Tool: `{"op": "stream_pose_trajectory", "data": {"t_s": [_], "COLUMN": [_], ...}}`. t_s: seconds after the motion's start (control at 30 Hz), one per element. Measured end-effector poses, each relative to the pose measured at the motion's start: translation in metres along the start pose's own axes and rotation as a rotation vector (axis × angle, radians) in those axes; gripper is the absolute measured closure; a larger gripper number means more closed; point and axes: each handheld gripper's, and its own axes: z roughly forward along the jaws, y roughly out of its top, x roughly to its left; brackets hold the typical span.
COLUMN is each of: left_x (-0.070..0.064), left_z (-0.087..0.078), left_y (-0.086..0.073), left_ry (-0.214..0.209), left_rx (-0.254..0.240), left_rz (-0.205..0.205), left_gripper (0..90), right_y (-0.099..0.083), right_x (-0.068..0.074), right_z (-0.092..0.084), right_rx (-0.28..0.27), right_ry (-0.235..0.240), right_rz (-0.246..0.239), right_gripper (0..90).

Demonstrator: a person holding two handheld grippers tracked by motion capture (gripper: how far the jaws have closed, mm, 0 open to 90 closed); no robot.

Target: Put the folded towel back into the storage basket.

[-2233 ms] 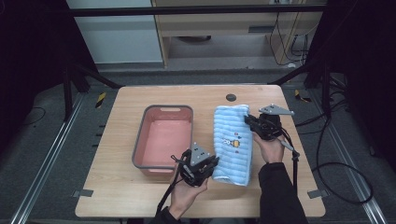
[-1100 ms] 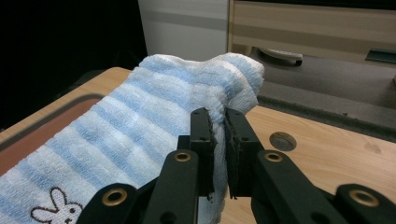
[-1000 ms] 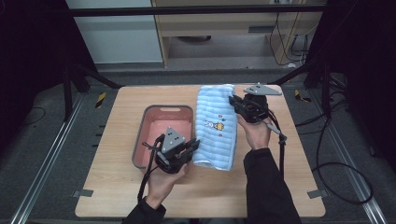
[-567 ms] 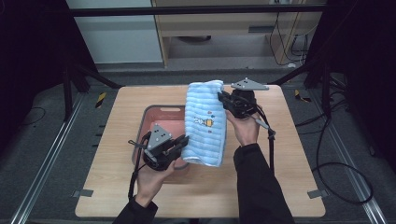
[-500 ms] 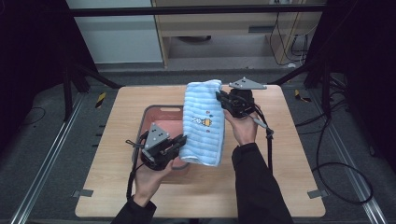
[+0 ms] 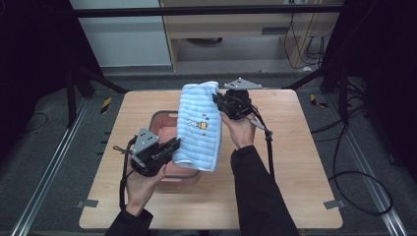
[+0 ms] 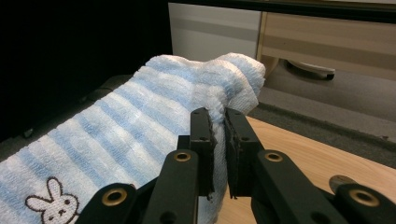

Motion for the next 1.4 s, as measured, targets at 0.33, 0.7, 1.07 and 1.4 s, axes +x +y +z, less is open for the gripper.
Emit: {"op": "stream_pose_trajectory", "data": {"t_s": [0.33, 0.7, 1.07, 1.4], "left_x": [0.023, 0.043, 0.049, 0.056], "left_z": [-0.013, -0.014, -0.006, 0.003], "left_y": [-0.004, -0.013, -0.024, -0.036], "left_ry": [0.046, 0.087, 0.128, 0.144], "left_rx": [-0.004, 0.017, 0.058, 0.095], "left_rz": [-0.024, -0.035, -0.031, -0.038], "left_gripper": [85.2, 85.2, 85.2, 85.1], "right_y": [0.005, 0.005, -0.005, -0.016], "right_x": [0.019, 0.034, 0.039, 0.040], "right_z": [0.023, 0.047, 0.072, 0.086], "right_rx": [-0.007, -0.002, 0.031, 0.063], "right_ry": [0.026, 0.052, 0.066, 0.071], "right_rz": [-0.010, -0.022, -0.017, -0.019], "right_gripper": [83.0, 83.0, 83.0, 83.0]}}
